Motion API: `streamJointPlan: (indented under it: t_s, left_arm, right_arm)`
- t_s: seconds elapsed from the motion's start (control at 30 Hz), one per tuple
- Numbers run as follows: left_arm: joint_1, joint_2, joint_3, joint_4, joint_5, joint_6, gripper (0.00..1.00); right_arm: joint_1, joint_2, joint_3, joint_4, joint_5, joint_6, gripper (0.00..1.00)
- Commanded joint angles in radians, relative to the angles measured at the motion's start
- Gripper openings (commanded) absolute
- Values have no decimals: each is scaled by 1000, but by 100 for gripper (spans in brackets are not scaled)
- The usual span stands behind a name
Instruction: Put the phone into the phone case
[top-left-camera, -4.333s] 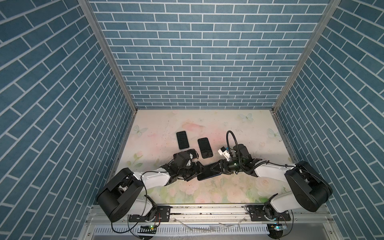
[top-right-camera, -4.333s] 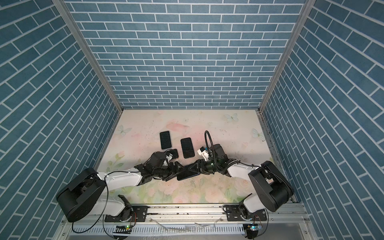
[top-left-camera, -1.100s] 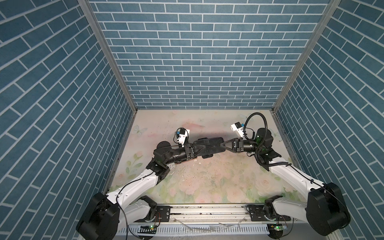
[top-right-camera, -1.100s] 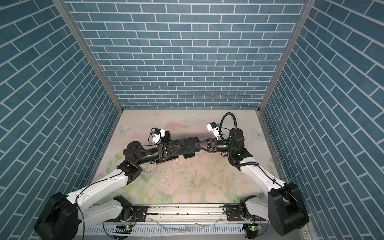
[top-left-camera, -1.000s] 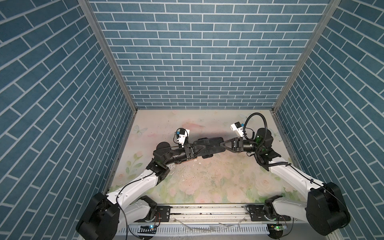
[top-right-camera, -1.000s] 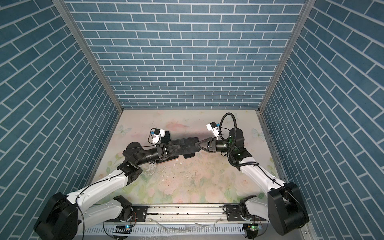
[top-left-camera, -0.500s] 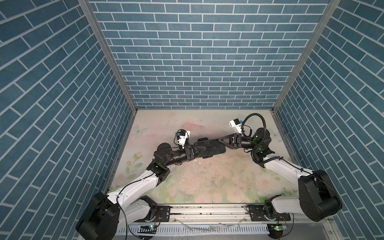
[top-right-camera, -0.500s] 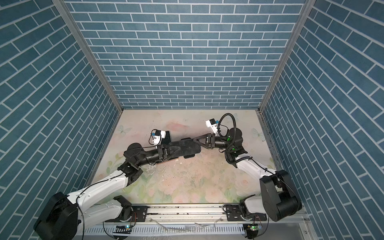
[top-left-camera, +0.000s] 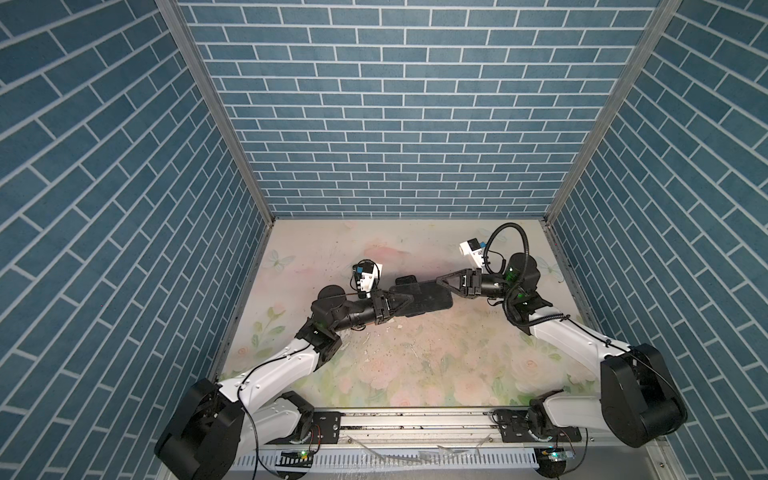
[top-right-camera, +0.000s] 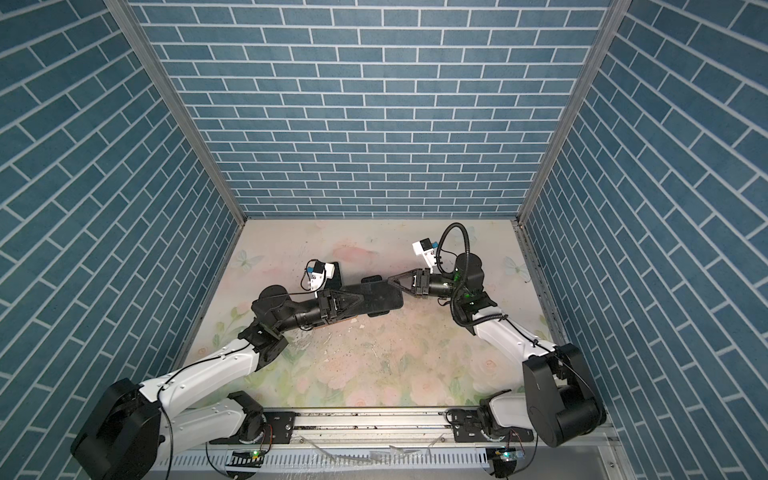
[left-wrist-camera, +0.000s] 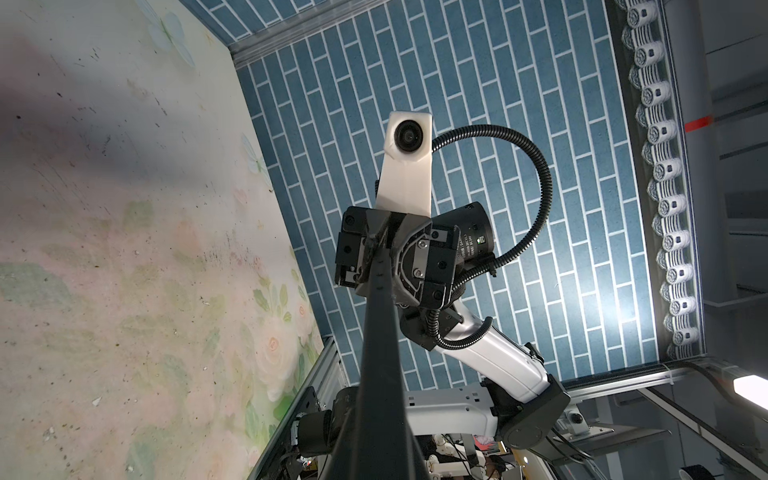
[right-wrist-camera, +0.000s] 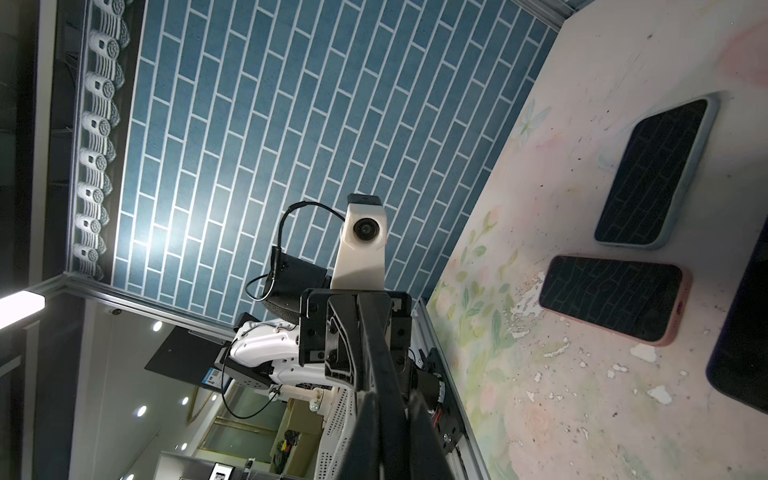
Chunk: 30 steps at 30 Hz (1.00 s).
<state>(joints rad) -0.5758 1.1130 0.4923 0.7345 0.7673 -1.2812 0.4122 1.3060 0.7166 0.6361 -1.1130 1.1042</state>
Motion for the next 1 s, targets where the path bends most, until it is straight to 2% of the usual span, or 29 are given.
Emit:
streamJointPlan:
  t_s: [0.0,0.1,0.27,0.4,0.53,0.73,0.87,0.97]
  left_arm:
    - [-4,-11,24,46,1,20,0]
    - [-4,-15,22,45,1,20,0]
    - [-4,-24,10,38,-2,24,0]
    - [-6,-42,8,7,-11,42,0]
    - [-6,-55,9,-6,-25,50,0]
    - [-15,-52,11,-4,-37,51,0]
    - [-22,-56,14,-6,-88,46,0]
    - [-38,-59,30,-24,-171,46,0]
  right_arm:
    - [1,-49,48,-234,73,-217,1]
    - [-12,-71,61,-269,87,-242,19]
    - [-61,-144,48,-246,138,-215,39]
    - [-88,-225,30,-302,184,-234,53]
    - [-89,-263,11,-381,175,-260,58]
    - [-86,-302,-60,-395,160,-232,62]
    - [-61,-325,-134,-246,180,-119,72]
    - [-18,-343,-172,-162,237,-64,79]
